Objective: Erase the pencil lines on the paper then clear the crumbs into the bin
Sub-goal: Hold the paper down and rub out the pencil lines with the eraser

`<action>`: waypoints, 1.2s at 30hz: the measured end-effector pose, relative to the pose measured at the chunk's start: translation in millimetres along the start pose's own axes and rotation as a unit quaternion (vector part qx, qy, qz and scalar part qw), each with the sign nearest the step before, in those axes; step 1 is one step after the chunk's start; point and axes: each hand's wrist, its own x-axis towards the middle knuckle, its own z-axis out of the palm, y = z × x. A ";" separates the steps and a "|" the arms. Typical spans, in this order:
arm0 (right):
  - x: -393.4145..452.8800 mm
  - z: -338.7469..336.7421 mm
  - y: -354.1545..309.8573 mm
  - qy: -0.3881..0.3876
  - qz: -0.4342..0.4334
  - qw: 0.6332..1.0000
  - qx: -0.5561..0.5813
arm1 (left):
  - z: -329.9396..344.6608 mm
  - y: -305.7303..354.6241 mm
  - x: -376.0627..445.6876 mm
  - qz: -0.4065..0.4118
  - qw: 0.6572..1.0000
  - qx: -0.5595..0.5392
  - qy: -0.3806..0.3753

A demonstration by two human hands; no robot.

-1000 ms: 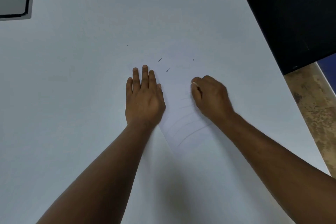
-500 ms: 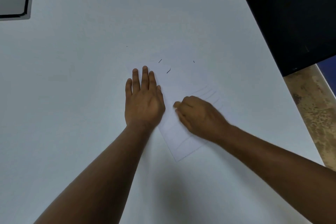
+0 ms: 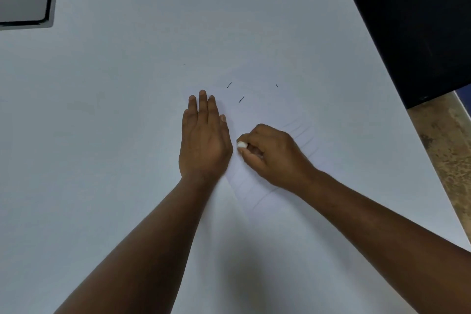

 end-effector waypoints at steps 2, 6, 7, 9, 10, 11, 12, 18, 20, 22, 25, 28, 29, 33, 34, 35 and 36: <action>1.2 4.9 0.2 0.007 -0.022 1.000 -0.007 | -1.1 -0.2 0.3 -0.017 1.000 -0.022 0.002; 2.0 12.6 3.4 -0.006 -0.084 0.992 -0.092 | -1.3 1.2 1.3 0.025 0.995 0.094 -0.034; 5.0 13.1 6.6 -0.005 -0.099 0.988 -0.120 | -1.3 1.1 1.1 0.031 0.993 0.108 -0.047; 21.0 10.2 19.4 0.027 -0.092 0.981 -0.171 | -1.0 0.7 1.4 0.039 0.993 0.107 -0.045; 31.6 5.3 27.7 0.051 -0.072 0.978 -0.189 | -0.1 0.9 1.3 0.038 0.993 0.104 -0.041; 41.6 -1.5 35.6 0.066 -0.046 0.977 -0.197 | 0.7 1.2 0.9 0.031 0.993 0.103 -0.041; 48.7 -7.5 41.3 0.075 -0.028 0.977 -0.197 | 1.7 1.4 0.1 0.022 0.993 0.104 -0.043; 20.2 -1.0 16.3 0.002 -0.078 0.992 -0.095 | 3.7 0.3 1.3 -0.003 0.993 0.113 -0.034; 9.2 7.4 12.4 -0.016 -0.102 0.990 -0.096 | 3.9 0.1 1.1 0.000 0.992 0.115 -0.043; 18.0 6.9 25.1 0.023 -0.107 0.985 -0.134 | 4.2 0.0 0.7 -0.001 0.992 0.116 -0.042; 43.1 -13.1 56.7 0.105 -0.043 0.974 -0.194 | 3.9 0.4 1.7 -0.010 0.993 0.110 -0.048; 47.5 -28.4 70.1 0.109 0.038 0.976 -0.183 | 4.2 0.4 2.3 0.000 0.995 0.098 -0.036; 43.9 -28.6 64.6 0.095 0.049 0.981 -0.161 | 4.3 0.2 2.0 0.008 0.995 0.090 -0.030; 17.6 -24.2 28.5 0.040 0.088 0.995 -0.025 | 3.3 0.6 -0.9 0.036 0.997 0.065 -0.024; 9.8 -21.8 23.9 0.037 0.099 0.994 -0.006 | 2.0 1.3 -1.7 0.044 0.997 0.060 -0.024; 2.4 -19.1 20.3 0.032 0.110 0.993 0.004 | 0.6 1.8 -3.0 0.055 0.997 0.054 -0.024; -4.6 -15.8 18.1 0.027 0.118 0.993 0.010 | -0.6 2.6 -4.1 0.070 0.996 0.049 -0.026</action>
